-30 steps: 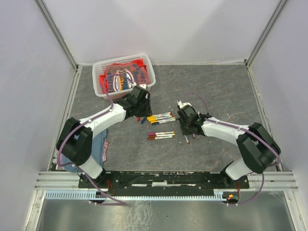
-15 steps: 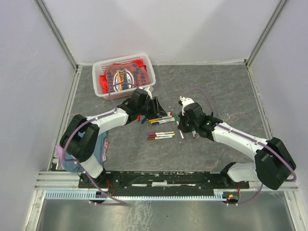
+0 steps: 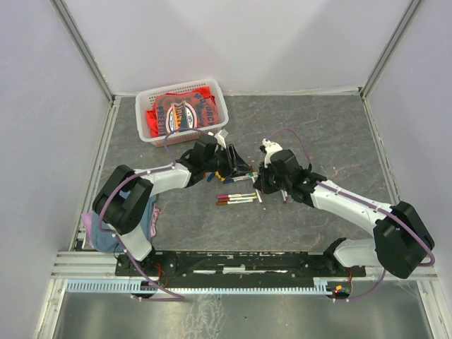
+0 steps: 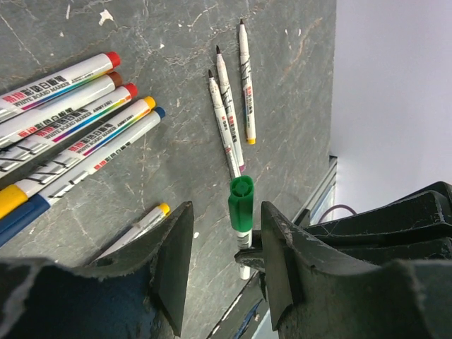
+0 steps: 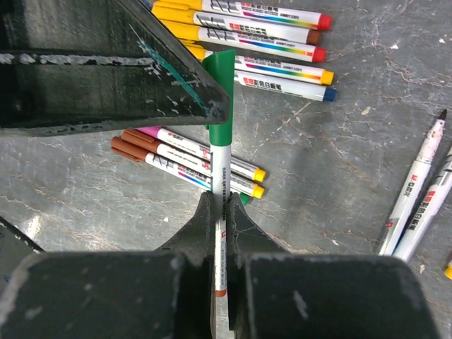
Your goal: Open the pen caps
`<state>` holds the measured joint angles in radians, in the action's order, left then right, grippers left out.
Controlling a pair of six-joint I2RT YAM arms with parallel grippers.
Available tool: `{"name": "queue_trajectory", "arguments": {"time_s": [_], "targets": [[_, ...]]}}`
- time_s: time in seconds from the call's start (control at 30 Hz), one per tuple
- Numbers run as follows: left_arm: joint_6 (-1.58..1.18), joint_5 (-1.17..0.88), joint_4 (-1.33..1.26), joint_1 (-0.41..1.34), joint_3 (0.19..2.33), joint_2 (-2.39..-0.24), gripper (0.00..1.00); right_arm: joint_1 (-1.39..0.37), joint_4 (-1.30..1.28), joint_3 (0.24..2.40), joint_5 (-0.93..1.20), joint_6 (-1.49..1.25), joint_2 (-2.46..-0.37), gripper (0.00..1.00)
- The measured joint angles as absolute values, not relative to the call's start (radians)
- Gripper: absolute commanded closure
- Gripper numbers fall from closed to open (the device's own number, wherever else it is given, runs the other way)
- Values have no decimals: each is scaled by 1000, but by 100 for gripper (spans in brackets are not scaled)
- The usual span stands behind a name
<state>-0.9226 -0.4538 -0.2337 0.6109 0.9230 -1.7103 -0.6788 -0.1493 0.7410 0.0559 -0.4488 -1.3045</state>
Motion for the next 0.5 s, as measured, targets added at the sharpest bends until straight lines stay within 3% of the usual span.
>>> {"name": "queue_trajectory", "arguments": {"time_s": [0.23,0.5], "targets": [[-958,-471,-299,613,904,-1710,63,-679,-105,736,94,-476,-1307,99],[-984,-477,-352,613,876,-1710,91,-679,-67,722,120,-501,-1312,99]]}}
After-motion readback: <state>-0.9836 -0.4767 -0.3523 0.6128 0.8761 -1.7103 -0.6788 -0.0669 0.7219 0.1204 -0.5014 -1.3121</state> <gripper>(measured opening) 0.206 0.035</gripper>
